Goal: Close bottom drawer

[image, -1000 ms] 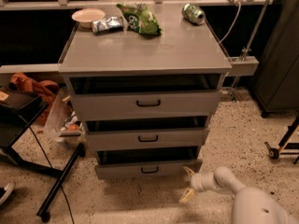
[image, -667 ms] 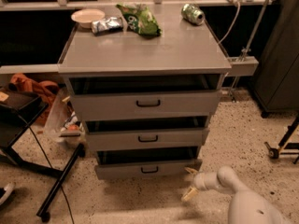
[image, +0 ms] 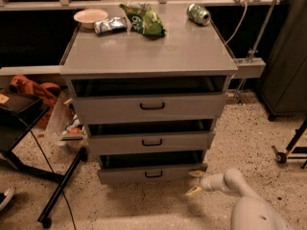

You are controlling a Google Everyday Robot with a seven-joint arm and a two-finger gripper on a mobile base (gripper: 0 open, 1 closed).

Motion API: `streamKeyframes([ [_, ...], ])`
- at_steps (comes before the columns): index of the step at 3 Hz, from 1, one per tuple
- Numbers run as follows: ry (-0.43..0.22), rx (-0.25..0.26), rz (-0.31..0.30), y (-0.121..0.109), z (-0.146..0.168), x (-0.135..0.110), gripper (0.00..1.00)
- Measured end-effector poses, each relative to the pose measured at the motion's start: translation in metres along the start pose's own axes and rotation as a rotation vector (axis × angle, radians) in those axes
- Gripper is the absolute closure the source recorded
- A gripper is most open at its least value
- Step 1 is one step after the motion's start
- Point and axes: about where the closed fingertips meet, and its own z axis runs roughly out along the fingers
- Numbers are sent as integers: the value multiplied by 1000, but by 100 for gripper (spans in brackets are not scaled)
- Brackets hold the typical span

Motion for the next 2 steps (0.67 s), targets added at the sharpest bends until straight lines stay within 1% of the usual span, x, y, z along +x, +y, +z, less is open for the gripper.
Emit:
streamKeyframes([
  [1,-4,11,-4,-1,-2,0,0],
  [2,-4,11,-4,1,-3,0,0],
])
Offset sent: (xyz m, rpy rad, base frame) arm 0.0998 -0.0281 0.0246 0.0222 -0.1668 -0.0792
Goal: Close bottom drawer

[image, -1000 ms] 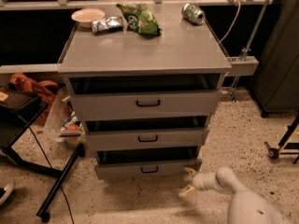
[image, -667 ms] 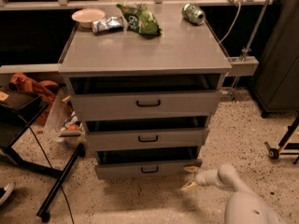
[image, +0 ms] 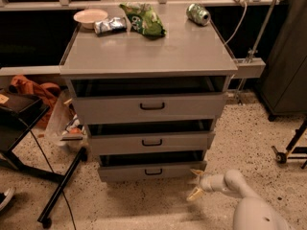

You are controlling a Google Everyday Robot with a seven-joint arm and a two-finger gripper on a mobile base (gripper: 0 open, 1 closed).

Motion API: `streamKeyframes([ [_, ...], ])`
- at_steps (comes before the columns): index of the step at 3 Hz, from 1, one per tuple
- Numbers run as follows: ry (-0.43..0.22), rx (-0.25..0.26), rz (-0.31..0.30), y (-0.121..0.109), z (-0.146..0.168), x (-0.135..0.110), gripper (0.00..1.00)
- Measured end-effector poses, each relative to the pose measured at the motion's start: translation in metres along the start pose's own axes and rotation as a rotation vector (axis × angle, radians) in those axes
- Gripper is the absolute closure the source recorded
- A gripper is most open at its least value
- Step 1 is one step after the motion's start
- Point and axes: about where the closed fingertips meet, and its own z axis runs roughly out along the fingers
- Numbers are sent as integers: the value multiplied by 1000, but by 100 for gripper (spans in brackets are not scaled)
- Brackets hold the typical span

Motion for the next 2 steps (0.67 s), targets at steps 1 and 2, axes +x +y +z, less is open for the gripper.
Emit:
streamKeyframes([
  [1,-18,-10,1,6,7,-4,0],
  [2,-57,-23,8,12,26,-13,0],
])
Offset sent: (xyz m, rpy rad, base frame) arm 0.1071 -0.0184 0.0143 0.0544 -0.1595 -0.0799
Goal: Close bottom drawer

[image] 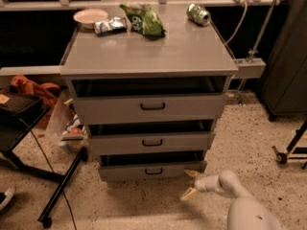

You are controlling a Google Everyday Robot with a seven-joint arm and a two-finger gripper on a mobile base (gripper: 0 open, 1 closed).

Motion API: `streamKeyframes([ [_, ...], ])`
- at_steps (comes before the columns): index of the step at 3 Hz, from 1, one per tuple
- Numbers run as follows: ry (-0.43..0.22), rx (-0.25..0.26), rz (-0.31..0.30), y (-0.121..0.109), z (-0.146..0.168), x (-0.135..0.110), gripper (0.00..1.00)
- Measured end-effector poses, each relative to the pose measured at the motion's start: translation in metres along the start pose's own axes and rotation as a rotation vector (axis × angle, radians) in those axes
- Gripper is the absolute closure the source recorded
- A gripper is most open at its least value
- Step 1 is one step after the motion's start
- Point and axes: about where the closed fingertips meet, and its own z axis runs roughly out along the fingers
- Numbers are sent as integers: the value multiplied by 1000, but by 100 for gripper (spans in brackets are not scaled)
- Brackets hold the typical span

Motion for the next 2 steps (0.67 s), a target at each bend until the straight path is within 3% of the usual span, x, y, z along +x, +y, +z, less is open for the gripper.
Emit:
streamKeyframes([
  [1,0,0,0,2,-1,0,7],
  [2,0,103,-11,-15,-9,-3,26],
])
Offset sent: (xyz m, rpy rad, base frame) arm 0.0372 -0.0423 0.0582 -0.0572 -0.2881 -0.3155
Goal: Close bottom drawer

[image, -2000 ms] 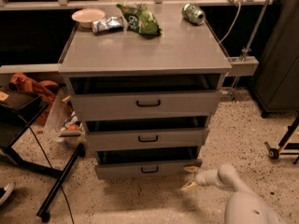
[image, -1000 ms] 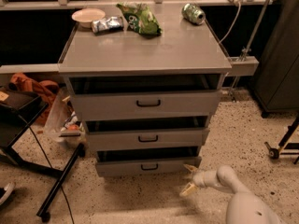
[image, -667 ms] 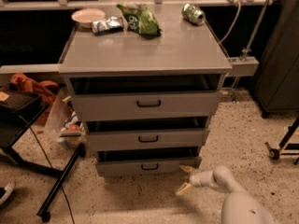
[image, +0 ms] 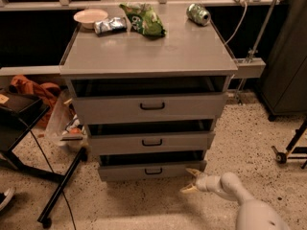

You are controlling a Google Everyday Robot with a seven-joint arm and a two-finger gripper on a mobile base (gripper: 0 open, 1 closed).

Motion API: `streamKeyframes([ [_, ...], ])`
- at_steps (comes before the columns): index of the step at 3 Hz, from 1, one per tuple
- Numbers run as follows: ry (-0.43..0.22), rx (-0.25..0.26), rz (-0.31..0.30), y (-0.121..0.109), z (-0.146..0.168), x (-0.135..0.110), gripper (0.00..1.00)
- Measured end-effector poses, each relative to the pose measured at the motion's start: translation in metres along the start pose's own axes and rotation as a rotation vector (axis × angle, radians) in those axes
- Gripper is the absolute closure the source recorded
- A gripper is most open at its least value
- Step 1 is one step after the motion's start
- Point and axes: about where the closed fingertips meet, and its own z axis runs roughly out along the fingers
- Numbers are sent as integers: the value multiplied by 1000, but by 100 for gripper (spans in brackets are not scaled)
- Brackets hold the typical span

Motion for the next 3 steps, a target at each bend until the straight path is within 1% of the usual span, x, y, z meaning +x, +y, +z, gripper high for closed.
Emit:
streamKeyframes([
  [1,2,174,-1,-35,-11,-8,49],
  [2,-16,305,32,-67,-15,-14,73],
  [3,-20,324,47,-71,-14,-12,96],
])
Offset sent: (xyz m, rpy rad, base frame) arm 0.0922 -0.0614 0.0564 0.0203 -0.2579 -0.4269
